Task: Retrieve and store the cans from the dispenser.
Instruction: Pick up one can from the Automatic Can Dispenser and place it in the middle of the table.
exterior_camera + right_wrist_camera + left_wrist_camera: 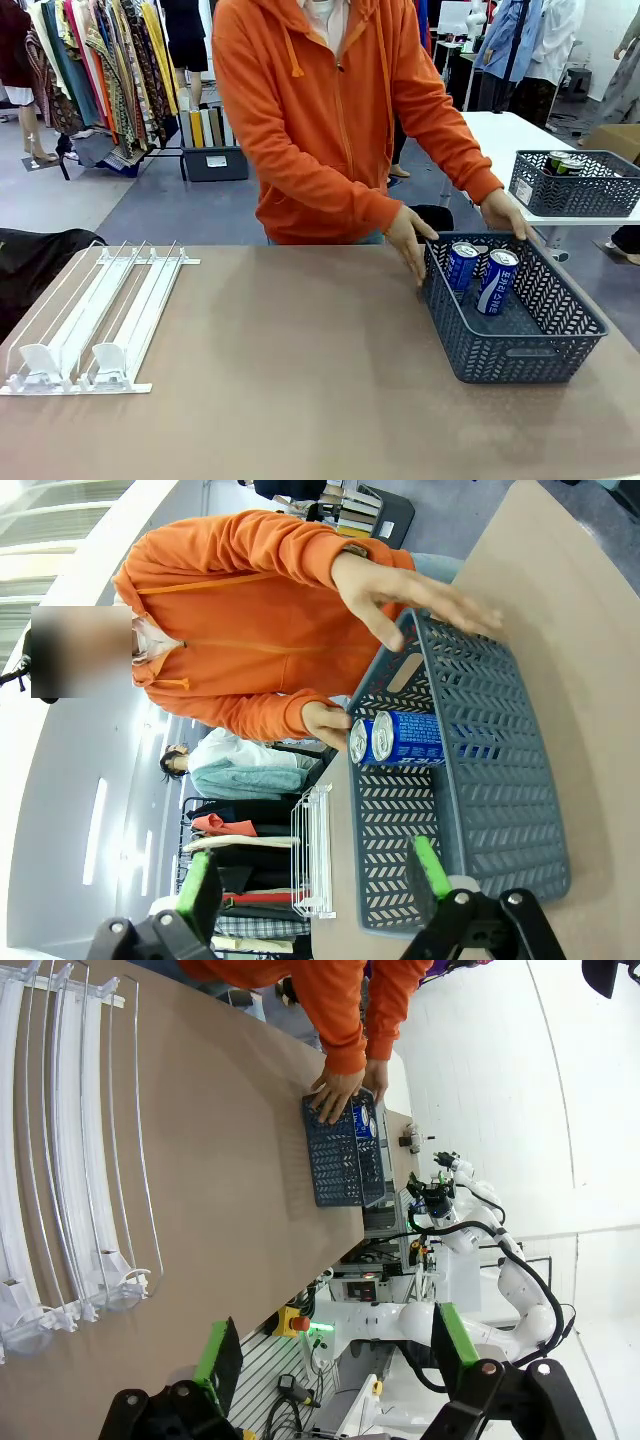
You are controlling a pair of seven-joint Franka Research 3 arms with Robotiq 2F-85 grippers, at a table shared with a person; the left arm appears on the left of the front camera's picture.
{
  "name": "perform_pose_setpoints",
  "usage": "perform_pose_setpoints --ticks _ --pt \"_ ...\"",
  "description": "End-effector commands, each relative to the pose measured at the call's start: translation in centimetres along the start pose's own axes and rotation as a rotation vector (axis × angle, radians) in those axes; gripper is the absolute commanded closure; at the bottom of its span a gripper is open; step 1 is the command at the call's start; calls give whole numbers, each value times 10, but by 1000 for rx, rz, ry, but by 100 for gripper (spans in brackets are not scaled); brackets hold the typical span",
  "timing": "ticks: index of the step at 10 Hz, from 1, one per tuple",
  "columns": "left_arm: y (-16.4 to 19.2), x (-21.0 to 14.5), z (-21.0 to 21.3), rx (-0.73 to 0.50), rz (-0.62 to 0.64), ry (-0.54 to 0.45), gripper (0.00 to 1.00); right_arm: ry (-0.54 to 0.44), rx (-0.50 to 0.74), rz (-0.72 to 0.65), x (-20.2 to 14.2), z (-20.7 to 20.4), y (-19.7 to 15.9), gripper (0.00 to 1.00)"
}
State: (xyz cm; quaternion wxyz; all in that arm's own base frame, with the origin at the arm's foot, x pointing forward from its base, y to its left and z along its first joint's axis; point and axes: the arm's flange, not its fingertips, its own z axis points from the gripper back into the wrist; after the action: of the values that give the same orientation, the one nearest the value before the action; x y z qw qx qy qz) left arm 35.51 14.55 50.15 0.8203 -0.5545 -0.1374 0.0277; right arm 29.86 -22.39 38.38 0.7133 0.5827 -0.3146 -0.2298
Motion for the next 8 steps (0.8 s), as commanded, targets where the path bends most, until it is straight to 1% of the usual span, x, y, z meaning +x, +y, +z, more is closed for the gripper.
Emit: perform_pose_setpoints --ticks 1,8 --pt "0 -2 3 1 -11 13 0 3 4 2 1 1 3 0" --pt "0 -2 3 1 -11 13 0 3 4 2 1 1 3 0"
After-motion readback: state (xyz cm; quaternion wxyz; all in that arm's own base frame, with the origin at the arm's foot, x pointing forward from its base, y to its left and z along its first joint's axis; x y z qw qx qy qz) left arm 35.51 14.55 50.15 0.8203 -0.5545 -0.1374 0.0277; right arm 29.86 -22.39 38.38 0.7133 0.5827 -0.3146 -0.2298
